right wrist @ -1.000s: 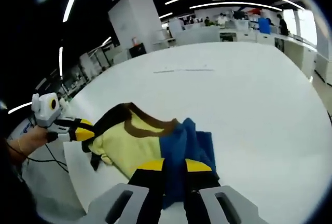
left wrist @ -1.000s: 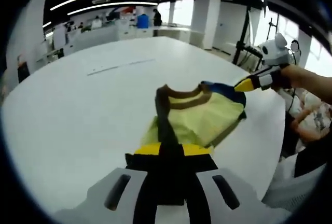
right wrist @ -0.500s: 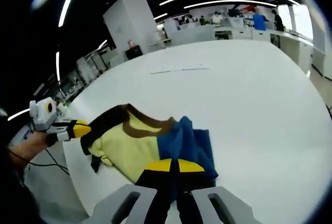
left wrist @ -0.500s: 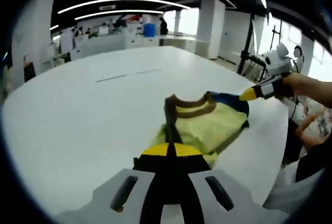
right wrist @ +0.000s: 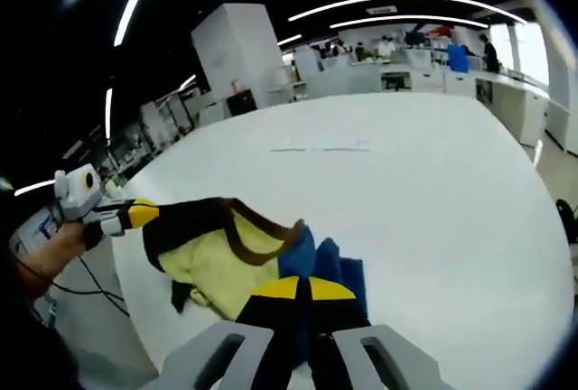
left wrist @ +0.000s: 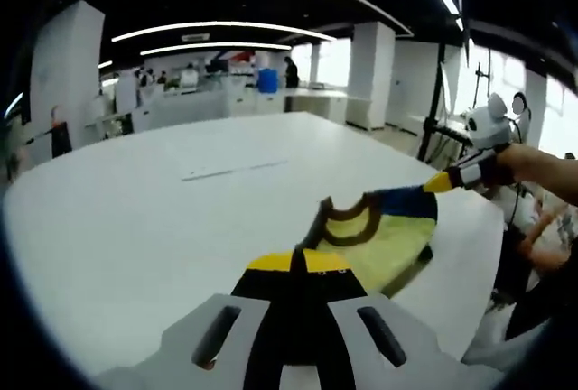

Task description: Fold the garment on the visible template until the final outline fits inside the template.

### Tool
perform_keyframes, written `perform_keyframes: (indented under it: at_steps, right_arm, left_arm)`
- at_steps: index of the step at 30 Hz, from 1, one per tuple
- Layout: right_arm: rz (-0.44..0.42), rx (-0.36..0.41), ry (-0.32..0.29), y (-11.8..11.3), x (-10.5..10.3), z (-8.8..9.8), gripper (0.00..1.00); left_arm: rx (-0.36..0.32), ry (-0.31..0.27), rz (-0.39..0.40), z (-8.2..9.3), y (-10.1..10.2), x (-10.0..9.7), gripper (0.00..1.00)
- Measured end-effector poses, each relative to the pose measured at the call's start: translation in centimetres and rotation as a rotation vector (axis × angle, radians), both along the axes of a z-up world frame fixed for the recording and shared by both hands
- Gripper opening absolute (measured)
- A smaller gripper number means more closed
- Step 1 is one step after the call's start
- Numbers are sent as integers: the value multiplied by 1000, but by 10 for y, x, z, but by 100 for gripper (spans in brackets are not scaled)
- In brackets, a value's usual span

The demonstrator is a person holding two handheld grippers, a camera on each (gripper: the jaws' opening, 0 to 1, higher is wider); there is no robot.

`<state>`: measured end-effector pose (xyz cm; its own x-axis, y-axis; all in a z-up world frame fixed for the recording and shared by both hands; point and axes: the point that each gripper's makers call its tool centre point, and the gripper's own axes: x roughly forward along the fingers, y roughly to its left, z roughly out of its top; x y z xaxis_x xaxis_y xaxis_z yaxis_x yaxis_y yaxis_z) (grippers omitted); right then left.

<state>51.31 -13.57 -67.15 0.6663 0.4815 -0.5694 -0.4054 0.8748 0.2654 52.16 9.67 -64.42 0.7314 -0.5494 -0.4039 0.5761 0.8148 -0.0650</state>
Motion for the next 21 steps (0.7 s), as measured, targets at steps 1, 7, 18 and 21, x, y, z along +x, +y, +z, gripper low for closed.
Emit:
perform_keyframes:
  at_steps: [1,7,18,21]
  right_arm:
    - [5,-10,-11,0,2,4,0]
    - [8,-39,-58,-3,14,25,0]
    - [12,-81,-139,-10,49,57,0]
    - [4,-92,-184,-11,63,71,0]
  left_arm:
    - [-7,-11,2,6,-1,2,0]
    - [-46,-62,11,32,-5,15,0]
    - [-66,-127,39,63,-1,54,0]
    - [-109,-170,55,78,0,69,0]
